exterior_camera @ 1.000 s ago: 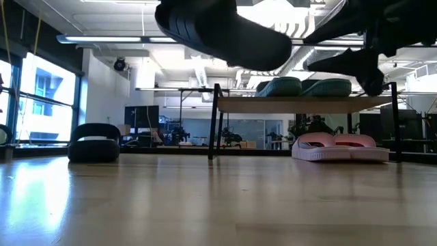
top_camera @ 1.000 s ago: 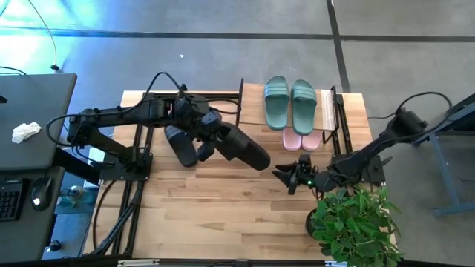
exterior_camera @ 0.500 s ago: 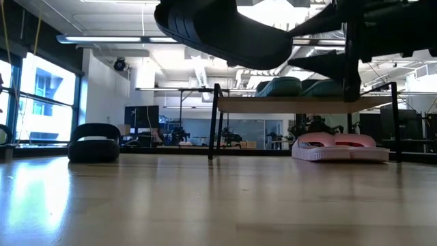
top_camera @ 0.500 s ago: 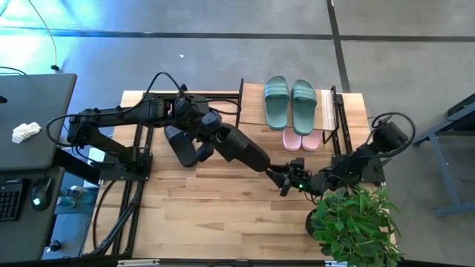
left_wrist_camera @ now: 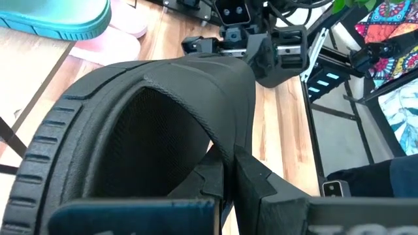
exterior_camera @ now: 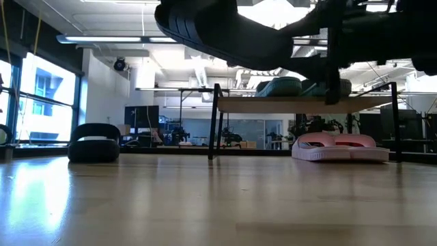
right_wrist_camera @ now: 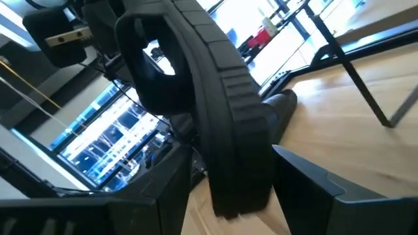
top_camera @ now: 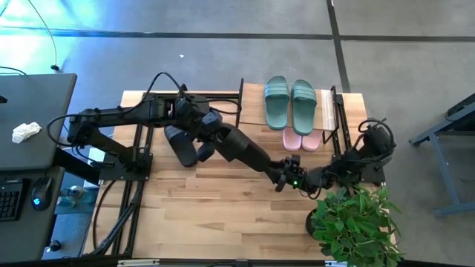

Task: Pick and place slides into the shelf
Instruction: Put the bottom black slides under the shelf

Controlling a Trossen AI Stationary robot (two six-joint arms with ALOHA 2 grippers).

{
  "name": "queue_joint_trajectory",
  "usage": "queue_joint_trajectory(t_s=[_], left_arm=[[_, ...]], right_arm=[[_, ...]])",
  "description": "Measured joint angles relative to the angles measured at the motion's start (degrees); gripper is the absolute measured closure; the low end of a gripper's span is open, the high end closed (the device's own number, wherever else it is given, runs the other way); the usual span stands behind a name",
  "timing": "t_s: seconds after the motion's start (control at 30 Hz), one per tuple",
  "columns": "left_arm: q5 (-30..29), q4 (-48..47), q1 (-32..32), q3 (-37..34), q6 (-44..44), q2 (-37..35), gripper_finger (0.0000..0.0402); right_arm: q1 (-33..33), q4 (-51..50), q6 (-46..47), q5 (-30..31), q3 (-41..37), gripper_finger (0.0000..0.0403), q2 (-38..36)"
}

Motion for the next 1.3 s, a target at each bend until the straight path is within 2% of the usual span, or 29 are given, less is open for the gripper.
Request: queue_joint_trajectory(t_s=[0.1, 0.2, 0.5, 0.67, 0.83, 1.07, 1.13, 1.2, 1.3], left_arm=[[-0.1, 0.2, 0.0, 0.0, 0.0, 0.4, 0.0401], [0.3, 0.3, 0.0, 0.0, -0.1, 0.8, 0.0401], [0.7, 0.7, 0.0, 0.0, 0.3, 1.2, 0.0401], [2.3, 1.0, 0.0, 0.0, 7.8, 1.2, 0.0380], [4.3, 1.3, 0.0, 0.0, 14.7, 1.1, 0.0332], [7.5, 1.4, -0.1, -0.1, 19.5, 1.1, 0.0265], [7.4, 0.7, 0.0, 0.0, 20.8, 0.6, 0.0251], [6.8, 1.6, 0.3, 0.2, 22.1, 0.4, 0.0238], [7.3, 0.9, 1.4, 0.0, 23.0, 0.8, 0.0222]], right_arm=[[-1.0, -0.4, -0.6, -1.0, 1.0, 0.0214, 0.0], [-1.4, -0.7, -1.4, -1.1, 1.6, 0.0237, 0.0], [-1.7, -2.5, 0.3, -1.2, 1.8, 0.0367, 0.0], [-1.6, -3.2, 3.3, -0.8, 1.8, 0.0367, 0.0], [0.3, -3.3, 5.3, 0.9, 0.9, 0.0367, -0.2], [5.4, -3.2, 13.4, 2.1, -1.6, 0.0367, -0.3], [7.1, -6.4, 15.8, 2.8, -2.6, 0.0367, 0.0], [8.3, -10.9, 19.7, 1.4, -2.6, 0.0367, 0.3], [10.4, -15.3, 30.6, 4.1, -2.6, 0.0367, -0.2]])
